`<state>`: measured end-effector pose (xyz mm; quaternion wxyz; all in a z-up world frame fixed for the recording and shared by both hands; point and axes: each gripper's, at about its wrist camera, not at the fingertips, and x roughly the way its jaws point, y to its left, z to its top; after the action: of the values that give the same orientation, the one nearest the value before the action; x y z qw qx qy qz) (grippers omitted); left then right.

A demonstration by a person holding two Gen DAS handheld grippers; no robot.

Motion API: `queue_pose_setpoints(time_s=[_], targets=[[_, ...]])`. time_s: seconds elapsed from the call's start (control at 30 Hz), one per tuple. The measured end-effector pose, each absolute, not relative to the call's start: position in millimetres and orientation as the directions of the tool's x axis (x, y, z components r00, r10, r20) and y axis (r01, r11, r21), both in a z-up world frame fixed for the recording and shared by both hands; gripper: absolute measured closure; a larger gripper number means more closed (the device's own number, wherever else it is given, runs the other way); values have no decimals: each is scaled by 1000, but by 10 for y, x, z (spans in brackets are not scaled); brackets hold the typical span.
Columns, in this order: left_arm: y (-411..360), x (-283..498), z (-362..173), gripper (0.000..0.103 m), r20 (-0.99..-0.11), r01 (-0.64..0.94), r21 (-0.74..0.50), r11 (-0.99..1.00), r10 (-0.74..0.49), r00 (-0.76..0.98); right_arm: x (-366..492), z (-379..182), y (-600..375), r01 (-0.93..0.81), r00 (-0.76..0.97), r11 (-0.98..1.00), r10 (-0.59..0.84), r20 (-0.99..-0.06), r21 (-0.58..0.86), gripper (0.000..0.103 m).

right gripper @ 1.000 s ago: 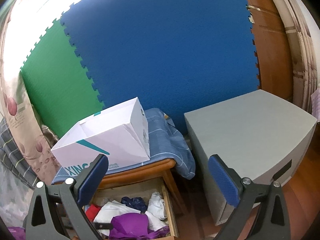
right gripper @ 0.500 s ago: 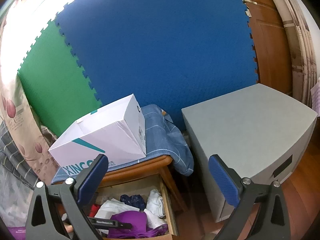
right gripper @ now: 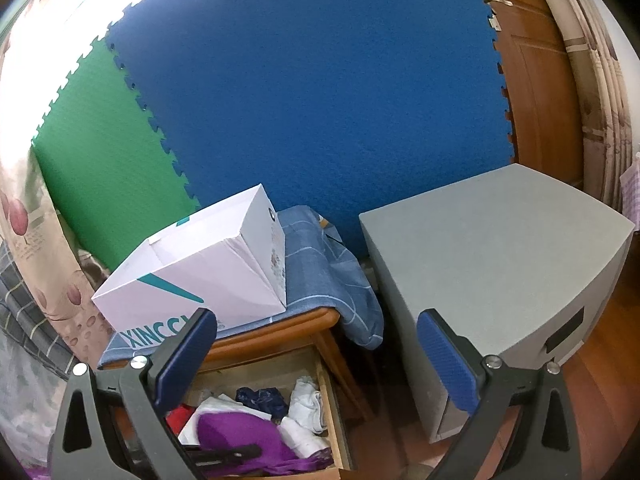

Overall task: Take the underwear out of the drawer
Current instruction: 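Close the left tool on the purple bra, then lift the purple bra with the left tool and release it into the shoebox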

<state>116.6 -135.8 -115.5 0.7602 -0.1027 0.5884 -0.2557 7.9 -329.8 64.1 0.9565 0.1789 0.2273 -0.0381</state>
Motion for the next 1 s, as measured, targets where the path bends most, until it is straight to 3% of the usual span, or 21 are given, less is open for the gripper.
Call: queue_pose_setpoints(time_s=[0.67, 1.0], targets=[[-574, 603, 653, 83, -644, 422, -430, 799, -598, 477, 207, 495, -3217, 151, 859, 944, 22, -512, 294, 0], [-478, 1102, 1681, 82, -546, 441, -407, 800, -600, 585, 208, 487, -3200, 138, 856, 947, 33, -516, 290, 0]])
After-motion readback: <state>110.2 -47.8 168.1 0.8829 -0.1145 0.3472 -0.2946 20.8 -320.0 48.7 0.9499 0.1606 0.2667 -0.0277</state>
